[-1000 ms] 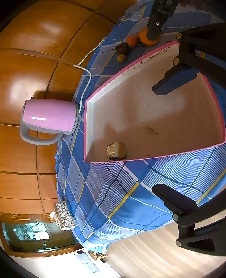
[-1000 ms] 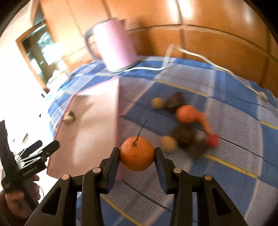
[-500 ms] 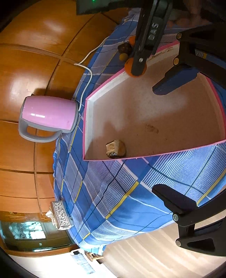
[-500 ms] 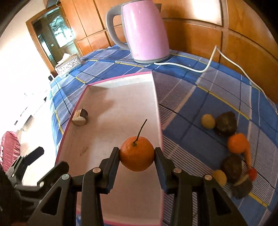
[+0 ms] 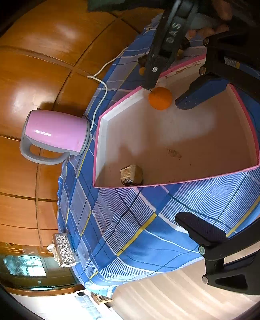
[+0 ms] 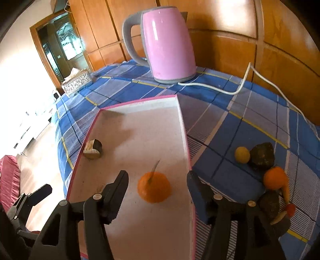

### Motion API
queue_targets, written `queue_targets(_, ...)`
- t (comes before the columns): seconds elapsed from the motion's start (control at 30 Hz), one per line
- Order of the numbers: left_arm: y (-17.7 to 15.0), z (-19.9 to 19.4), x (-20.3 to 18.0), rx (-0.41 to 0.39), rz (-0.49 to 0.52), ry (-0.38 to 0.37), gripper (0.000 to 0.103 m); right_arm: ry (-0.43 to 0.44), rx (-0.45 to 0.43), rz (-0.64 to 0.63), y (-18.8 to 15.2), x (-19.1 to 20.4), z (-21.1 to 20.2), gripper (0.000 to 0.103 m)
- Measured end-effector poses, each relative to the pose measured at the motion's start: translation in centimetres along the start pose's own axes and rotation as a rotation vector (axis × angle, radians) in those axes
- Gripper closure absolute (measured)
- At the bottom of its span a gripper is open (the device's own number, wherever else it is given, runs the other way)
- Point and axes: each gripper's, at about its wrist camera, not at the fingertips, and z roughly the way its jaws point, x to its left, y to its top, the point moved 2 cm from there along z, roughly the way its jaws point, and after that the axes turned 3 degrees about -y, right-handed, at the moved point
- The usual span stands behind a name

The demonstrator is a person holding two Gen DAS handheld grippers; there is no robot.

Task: Organize fruits
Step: 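Lower the tangerine into the tray with the right gripper and open, then reach the left gripper to the dark round fruit and grasp it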

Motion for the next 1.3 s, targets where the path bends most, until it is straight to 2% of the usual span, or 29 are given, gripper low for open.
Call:
queue_targets(0.2, 0.1, -0.1, -0.3, 0.013, 0.01, 0.008, 0.0, -0.064, -0.084, 0.006, -1.4, -1.2, -3.4, 0.037)
queue_targets(0.33, 0.1, -0.6, -1.1, -0.012, 0.053, -0.003, 0.0, -0.152, -0.145, 0.051, -3.4, -3.7, -6.1, 0.036)
queue_targets(0.47, 0.0, -1.0, -1.8, -0.035, 0.068, -0.05, 0.0, -0.215, -0.166, 0.174, -5.8, -7.8, -8.0, 0.036)
queue_targets(0.6, 0.1, -1.3, -2.7, -0.043, 0.078, -0.087, 0.0, -0.273, -0.129, 0.343, -8.7, -12.8, -8.9, 0.036)
queue_targets(0.73, 0.6, -1.4, -4.2, -0.049, 0.13, -0.123, 0.0, -0.304, -0.089, 0.494, -11.3, -16.7, -9.3, 0.036)
queue_targets(0.9, 1.4, -1.2, -6.7, -0.017, 0.192, -0.183, 0.0, -0.351, -0.06, 0.513, -13.0, -18.0, -9.5, 0.036)
queue_targets(1.07, 1.7, -0.8, -10.1, 0.017, 0.3, -0.2, 0.0, -0.386, -0.052, 0.473, -13.7, -17.7, -9.4, 0.036)
queue_targets(1.3, 1.6, 0.4, -13.7, 0.072, 0.372, -0.247, 0.001, -0.408, -0.057, 0.455, -14.2, -17.9, -9.9, 0.036)
